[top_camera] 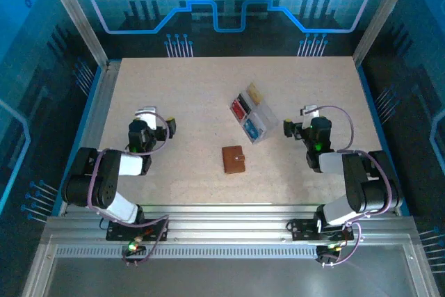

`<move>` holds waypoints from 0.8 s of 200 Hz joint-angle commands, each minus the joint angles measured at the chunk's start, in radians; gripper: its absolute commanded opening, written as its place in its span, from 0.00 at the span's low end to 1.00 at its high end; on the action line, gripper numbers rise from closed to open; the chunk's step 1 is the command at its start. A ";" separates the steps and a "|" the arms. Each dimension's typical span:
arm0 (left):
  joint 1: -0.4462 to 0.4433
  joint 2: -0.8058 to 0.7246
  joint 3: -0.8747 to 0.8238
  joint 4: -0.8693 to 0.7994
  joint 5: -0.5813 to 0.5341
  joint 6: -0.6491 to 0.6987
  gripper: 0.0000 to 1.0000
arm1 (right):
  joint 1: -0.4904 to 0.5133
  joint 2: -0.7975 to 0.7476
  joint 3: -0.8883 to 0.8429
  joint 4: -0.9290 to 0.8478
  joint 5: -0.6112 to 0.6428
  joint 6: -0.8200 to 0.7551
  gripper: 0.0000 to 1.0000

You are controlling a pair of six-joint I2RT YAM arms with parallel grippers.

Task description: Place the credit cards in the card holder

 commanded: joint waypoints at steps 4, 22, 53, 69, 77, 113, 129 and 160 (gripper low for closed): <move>0.005 0.004 0.020 0.003 0.012 0.017 0.99 | 0.013 0.007 0.016 0.020 0.011 -0.016 1.00; 0.002 0.004 0.017 0.009 0.004 0.018 0.99 | 0.013 0.007 0.016 0.020 0.011 -0.017 1.00; -0.001 0.004 0.016 0.009 0.001 0.020 0.99 | 0.013 0.007 0.016 0.020 0.011 -0.017 1.00; -0.001 0.004 0.016 0.009 0.001 0.020 0.99 | 0.013 0.007 0.016 0.019 0.011 -0.017 1.00; -0.001 0.004 0.016 0.010 0.001 0.020 0.99 | 0.013 0.008 0.016 0.019 0.011 -0.016 1.00; -0.002 0.004 0.016 0.008 0.001 0.020 0.99 | 0.012 0.007 0.016 0.020 0.011 -0.016 1.00; -0.001 0.004 0.017 0.009 0.001 0.020 0.99 | 0.014 0.007 0.016 0.019 0.011 -0.015 1.00; -0.001 0.004 0.016 0.010 0.001 0.020 0.99 | 0.011 0.007 0.016 0.019 0.008 -0.017 1.00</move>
